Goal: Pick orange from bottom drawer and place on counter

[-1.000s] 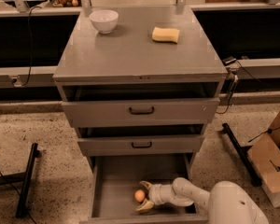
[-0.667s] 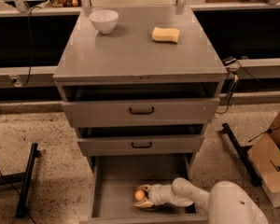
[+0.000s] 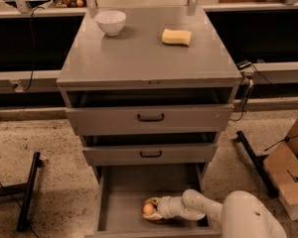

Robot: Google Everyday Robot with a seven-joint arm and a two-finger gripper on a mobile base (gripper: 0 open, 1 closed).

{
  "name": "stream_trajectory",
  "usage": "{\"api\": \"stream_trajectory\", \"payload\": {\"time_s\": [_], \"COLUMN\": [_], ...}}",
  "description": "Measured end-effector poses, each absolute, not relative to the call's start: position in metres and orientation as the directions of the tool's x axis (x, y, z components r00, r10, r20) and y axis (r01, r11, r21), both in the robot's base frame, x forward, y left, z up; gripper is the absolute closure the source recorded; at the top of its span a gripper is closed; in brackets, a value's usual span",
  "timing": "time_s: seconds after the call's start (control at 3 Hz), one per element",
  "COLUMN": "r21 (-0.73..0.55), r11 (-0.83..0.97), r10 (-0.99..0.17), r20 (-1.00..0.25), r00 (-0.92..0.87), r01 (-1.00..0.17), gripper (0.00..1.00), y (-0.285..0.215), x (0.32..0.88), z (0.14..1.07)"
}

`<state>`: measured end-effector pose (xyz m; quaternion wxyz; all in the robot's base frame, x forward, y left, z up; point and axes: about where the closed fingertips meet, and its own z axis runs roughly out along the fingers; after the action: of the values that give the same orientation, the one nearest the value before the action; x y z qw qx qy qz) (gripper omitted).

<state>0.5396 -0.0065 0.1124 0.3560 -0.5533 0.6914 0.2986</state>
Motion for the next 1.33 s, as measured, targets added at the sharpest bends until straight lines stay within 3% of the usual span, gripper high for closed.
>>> {"api": "stream_trajectory", "payload": {"time_s": [0.33, 0.67, 1.33], "r21": [-0.042, -0.134, -0.211], "r11": [0.226, 0.168, -0.162], "r10": [-0.572, -0.563, -0.55], "r20": [-0.815, -0.826, -0.792], "r00": [-0.097, 0.017, 0.266], "r01": [-0.973, -0.977, -0.964], "gripper": [1.0, 1.0, 1.0], "y": [-0.023, -0.033, 0.009], "x": [0.544, 0.56, 0.524], "z": [0.146, 0.203, 0.341]}}
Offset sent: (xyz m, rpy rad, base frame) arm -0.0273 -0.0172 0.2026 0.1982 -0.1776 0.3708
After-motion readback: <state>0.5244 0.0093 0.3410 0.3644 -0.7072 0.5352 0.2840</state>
